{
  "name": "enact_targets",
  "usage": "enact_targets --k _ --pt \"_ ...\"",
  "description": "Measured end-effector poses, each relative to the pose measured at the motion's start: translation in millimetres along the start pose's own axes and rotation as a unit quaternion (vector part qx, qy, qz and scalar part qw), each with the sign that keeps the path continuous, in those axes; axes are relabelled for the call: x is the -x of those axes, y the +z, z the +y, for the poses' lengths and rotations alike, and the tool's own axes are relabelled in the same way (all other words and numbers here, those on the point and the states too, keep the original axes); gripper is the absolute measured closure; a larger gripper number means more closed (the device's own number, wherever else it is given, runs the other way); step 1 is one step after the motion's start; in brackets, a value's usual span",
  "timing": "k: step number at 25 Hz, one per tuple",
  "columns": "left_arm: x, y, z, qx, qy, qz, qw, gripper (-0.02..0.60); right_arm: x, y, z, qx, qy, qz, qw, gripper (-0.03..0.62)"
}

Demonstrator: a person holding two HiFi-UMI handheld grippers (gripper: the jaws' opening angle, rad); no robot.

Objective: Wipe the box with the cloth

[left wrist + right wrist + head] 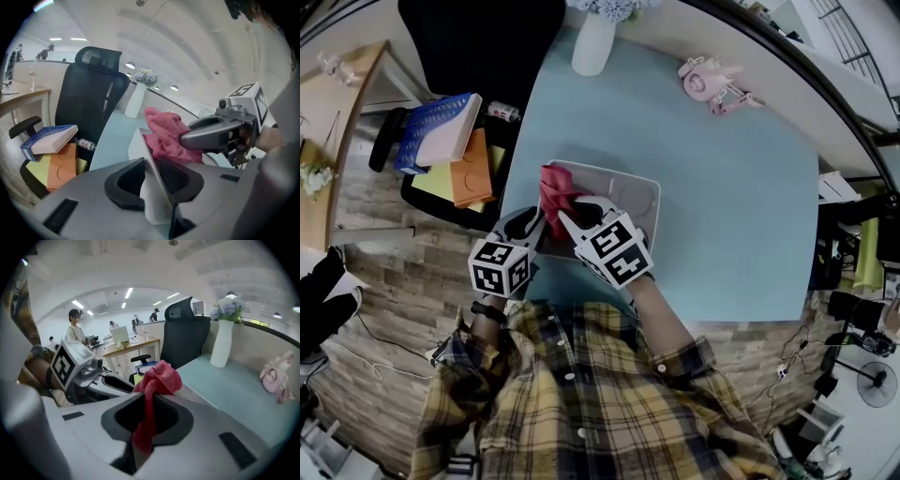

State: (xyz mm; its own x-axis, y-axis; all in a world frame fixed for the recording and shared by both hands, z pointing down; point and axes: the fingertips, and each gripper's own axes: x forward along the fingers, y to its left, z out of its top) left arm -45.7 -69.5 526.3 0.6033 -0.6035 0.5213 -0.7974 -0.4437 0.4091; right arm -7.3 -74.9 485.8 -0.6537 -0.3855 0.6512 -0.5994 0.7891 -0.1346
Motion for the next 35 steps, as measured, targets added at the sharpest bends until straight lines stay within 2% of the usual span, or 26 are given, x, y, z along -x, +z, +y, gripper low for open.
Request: enact_targets --k 5,13,22,29,35 --pt "-1 0 2 0.001 -0.001 -0.001 1.0000 0.483 -16 -15 1 0.033 -0.012 0.062 0.997 0.540" --pt "0 1 0 0.000 -0.001 0.000 1.0000 0.483 -17 -21 0 0.077 -0.025 0.080 0.994 0.540" --pt "1 1 -1 0.000 -0.001 -0.001 1.0000 0.483 3 -36 -18 0.070 -0.045 0.095 0.992 0.540" --pt "0 1 0 -0.001 -0.001 0.000 1.0000 0.483 25 -53 -37 0.069 -0.077 0.106 0.989 0.540" --pt "1 0 0 -0.003 -0.002 0.001 1.0000 0.483 42 -58 -42 0.061 -0.092 0.092 0.990 0.540"
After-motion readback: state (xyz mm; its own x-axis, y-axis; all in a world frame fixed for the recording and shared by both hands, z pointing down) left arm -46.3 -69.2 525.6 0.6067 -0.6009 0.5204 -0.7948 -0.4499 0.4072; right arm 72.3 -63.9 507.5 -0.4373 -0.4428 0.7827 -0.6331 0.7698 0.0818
